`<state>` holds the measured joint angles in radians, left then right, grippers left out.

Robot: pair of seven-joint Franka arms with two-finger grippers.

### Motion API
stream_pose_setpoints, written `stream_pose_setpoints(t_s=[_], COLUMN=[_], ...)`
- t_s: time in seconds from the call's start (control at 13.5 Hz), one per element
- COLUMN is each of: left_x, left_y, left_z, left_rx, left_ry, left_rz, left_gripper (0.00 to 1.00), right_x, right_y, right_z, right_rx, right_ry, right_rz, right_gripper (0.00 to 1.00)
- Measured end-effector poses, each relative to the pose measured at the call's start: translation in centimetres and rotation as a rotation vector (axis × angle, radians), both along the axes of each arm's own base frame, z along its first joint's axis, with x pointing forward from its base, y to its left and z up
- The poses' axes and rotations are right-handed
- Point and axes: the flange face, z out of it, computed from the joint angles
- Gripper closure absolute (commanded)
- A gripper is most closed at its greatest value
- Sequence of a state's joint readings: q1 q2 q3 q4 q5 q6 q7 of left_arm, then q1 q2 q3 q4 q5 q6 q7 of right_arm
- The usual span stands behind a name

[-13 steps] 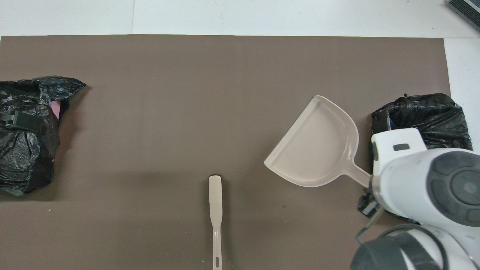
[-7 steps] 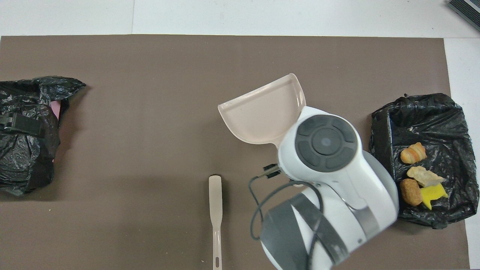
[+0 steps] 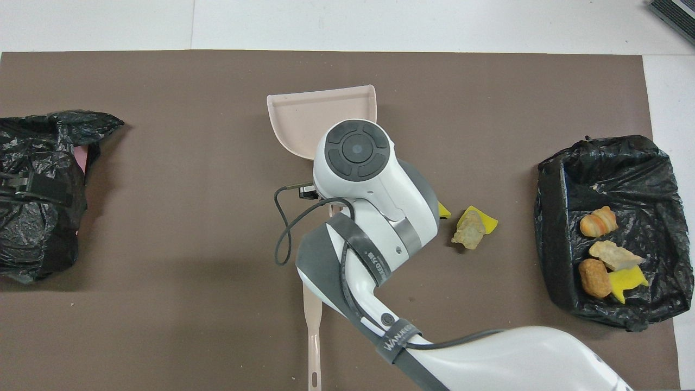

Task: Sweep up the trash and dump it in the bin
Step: 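Bring the empty dustpan back to the table center with the right gripper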

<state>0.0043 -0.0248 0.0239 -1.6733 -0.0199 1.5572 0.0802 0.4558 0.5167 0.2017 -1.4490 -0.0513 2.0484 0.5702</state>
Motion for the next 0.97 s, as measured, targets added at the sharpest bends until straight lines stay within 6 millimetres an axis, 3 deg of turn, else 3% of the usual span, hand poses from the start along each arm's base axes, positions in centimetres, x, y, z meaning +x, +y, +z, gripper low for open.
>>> stream_pose_setpoints(t_s=[0.15,0.22,0.37,0.45,0.52,0.74,0.97], left_x=[-0.1,-0.2,-0.2,-0.2,-0.2,-0.2,-0.1], left_y=[0.0,0.0,0.0,-0.1,-0.2,-0.5,-1.6], left_z=[-0.2,-0.2,-0.3,-0.4,-0.4,-0.5,-0.9], left_rx=[0.000,0.000,0.000,0.000,0.000,0.000,0.000], left_ry=[0.004,0.006,0.007,0.008,0.009,0.011,0.008], left_rz=[0.000,0.000,-0.001,-0.001,-0.003,-0.009,-0.029], left_gripper=[0.00,0.00,0.00,0.00,0.00,0.00,0.00], right_x=[0.5,0.6,-0.2,-0.5,-0.7,-0.9,-2.1], right_y=[1.1,1.3,2.3,2.8,2.9,3.1,3.6], right_z=[-3.0,-3.6,-3.7,-3.8,-4.0,-4.1,-1.7], right_rx=[0.010,0.010,0.014,0.013,0.011,0.009,0.013], right_ry=[0.010,0.018,0.023,0.025,0.028,0.029,0.017], right_rz=[-0.019,-0.020,-0.006,0.001,0.004,0.008,0.027], right_gripper=[0.99,0.92,0.47,0.07,0.00,0.00,0.00])
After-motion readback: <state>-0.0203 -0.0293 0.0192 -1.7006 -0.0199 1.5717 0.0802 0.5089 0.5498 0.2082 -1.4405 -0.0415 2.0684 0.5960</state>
